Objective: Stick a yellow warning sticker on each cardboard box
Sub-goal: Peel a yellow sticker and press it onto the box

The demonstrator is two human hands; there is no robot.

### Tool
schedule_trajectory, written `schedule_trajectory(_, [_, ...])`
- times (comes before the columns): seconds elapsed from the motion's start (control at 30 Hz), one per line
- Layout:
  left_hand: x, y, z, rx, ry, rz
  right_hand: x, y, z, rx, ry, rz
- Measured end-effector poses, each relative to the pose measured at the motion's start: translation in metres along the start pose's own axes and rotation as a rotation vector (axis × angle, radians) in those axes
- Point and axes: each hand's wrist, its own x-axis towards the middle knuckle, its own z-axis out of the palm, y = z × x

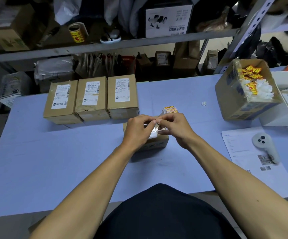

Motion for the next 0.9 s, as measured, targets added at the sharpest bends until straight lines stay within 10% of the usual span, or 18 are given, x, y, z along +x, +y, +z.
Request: schedule_trajectory(0.9, [-0.006,-0.002,0.010,0.359,0.106,0.364,-0.011,0.004,0.009,-0.030,0.098,-0.082])
